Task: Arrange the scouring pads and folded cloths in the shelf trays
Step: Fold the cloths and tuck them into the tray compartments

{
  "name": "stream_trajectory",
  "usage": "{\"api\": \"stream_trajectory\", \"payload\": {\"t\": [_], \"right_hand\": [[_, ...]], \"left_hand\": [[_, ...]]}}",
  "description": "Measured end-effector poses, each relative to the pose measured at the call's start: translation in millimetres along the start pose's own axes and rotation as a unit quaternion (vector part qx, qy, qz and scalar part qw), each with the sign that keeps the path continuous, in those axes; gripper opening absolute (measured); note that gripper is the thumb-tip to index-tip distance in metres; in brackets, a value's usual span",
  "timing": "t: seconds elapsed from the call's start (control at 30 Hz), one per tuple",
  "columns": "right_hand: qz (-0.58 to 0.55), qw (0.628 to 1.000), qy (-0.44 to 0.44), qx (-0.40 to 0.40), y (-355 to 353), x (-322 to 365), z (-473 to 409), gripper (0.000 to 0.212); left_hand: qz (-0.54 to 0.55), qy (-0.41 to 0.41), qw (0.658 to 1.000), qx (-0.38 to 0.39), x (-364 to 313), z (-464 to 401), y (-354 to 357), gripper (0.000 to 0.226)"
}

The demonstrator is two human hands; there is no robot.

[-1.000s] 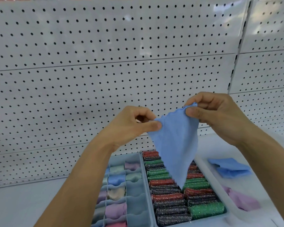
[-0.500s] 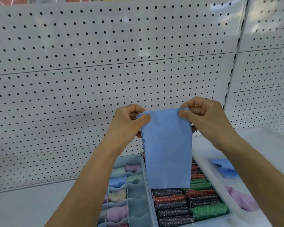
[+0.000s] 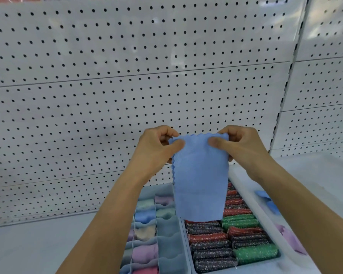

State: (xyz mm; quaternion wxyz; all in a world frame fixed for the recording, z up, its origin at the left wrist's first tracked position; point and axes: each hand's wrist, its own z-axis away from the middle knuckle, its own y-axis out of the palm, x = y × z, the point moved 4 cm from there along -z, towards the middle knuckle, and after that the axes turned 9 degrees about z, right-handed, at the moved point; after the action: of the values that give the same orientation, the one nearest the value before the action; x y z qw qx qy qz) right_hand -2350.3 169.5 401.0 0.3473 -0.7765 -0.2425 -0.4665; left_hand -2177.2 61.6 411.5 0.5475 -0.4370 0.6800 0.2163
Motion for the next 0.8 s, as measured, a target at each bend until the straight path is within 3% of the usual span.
{"api": "stream_trajectory", "payload": {"t": [0.2,0.33,0.53,0.67,0.7,0.8], "right_hand": [[0.047,0.995,-0.054,-0.071,16.1,1.4,-1.3,0.013],[0.004,0.994,-0.101,-0.050,26.1,14.7,4.2,0.010],[-0.026,0.993,-0.115,-0.017,25.7,25.2,4.1,0.008],[-0.036,0.993,-0.109,0.007,21.8,34.8,-1.6,0.004],[-0.044,0.993,-0.109,0.019,19.8,39.1,-3.7,0.003],[-0.057,0.988,-0.118,0.079,15.1,50.2,-13.1,0.003]], "left_hand": [[0.027,-0.004,0.999,-0.043,8.3,0.6,19.1,0.007],[0.110,0.000,0.994,-0.020,-1.4,2.6,33.0,0.009],[0.218,-0.006,0.976,0.024,-13.0,10.0,35.3,0.046],[0.089,0.096,0.987,-0.098,-3.7,9.3,14.2,0.017],[0.072,0.096,0.988,-0.101,2.6,8.7,10.5,0.026],[0.128,-0.010,0.989,0.072,25.9,12.8,23.6,0.048]]}}
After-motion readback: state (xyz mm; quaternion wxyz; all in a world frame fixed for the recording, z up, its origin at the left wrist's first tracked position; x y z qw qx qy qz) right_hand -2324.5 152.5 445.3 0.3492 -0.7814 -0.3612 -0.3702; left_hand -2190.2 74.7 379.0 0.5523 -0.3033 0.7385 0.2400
